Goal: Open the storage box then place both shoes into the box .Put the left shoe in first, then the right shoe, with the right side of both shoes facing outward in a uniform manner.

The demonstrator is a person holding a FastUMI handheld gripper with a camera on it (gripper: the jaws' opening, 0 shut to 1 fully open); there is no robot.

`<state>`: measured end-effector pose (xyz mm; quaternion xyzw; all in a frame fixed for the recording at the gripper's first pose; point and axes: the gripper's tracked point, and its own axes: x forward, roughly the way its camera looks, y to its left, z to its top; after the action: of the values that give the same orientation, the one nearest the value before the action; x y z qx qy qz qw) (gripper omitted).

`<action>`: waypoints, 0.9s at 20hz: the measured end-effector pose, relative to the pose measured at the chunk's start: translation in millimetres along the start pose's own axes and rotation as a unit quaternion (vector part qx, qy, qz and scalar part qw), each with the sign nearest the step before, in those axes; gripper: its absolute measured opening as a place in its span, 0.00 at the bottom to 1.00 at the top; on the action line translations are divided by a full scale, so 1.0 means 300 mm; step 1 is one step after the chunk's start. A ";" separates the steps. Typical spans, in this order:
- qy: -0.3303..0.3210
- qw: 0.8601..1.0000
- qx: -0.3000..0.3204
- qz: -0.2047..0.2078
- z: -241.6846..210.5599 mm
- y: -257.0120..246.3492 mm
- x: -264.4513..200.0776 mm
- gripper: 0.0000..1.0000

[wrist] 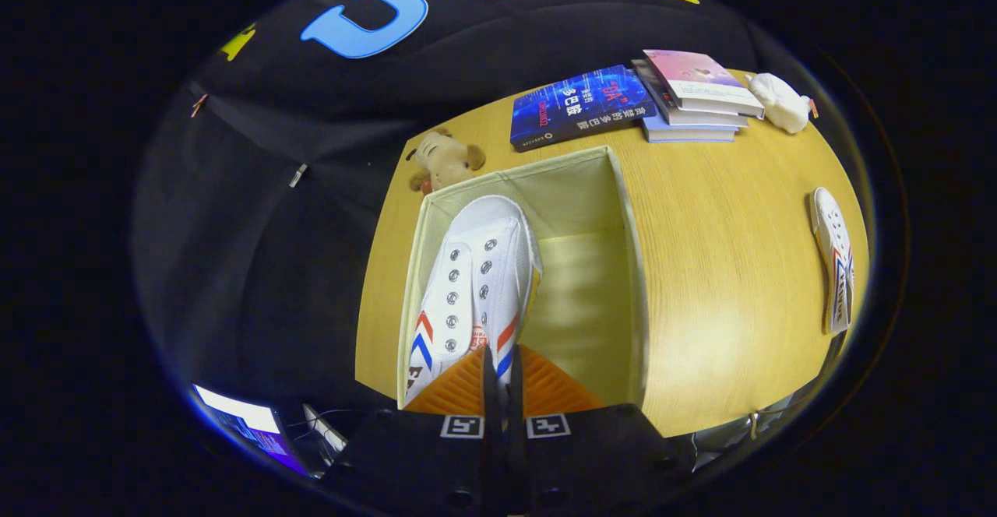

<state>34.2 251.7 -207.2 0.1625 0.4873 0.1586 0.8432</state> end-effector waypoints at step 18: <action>0.025 0.998 -0.047 -0.039 -0.049 0.027 0.200 0.51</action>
<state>49.1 286.2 -257.0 0.0993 0.5065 0.1528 0.8428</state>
